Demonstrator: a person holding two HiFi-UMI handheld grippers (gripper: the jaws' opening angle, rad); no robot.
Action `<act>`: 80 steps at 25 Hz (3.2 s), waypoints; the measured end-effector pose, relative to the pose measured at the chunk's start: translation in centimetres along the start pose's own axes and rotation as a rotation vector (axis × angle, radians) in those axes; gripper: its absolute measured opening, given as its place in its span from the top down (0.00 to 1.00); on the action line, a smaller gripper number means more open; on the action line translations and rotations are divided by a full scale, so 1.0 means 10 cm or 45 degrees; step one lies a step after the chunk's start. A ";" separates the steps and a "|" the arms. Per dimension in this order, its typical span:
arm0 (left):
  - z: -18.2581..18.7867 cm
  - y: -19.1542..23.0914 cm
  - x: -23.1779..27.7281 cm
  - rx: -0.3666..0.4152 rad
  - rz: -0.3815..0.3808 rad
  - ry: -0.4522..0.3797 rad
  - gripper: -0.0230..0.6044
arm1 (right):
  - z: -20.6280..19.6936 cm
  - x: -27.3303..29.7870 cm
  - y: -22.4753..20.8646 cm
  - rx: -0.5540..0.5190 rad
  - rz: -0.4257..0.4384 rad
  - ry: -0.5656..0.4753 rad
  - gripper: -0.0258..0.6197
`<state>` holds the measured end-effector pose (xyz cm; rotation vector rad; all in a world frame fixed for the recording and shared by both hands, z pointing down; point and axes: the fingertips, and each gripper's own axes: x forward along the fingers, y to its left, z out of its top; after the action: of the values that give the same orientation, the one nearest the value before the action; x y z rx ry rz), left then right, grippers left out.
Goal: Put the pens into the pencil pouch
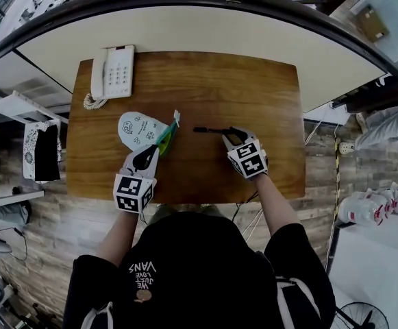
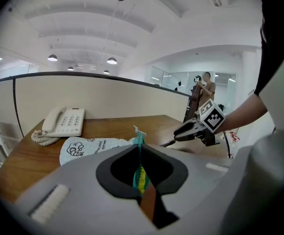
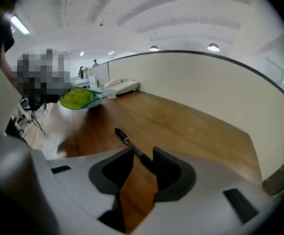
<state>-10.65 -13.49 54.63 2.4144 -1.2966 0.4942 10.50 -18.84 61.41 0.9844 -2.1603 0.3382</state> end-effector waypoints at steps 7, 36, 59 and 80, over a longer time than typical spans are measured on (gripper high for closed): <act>-0.08 -0.06 0.02 -0.024 0.033 0.038 0.92 | -0.23 0.15 -0.16 -0.168 0.140 0.110 0.77; -0.15 -0.14 0.13 -0.122 0.102 0.005 0.92 | -0.39 -0.27 0.55 -0.054 0.230 -0.053 0.86; -0.19 -0.18 0.06 -0.119 -0.071 0.008 0.92 | 0.48 -0.05 1.76 -0.311 0.377 -0.087 0.86; -0.10 -0.05 -0.09 -0.129 -0.181 -0.025 0.92 | 0.91 0.40 2.10 -0.135 0.435 -0.168 0.82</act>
<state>-10.81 -12.14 55.05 2.4104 -1.1190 0.3575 -11.36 -11.45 59.03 0.5903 -2.4421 0.3223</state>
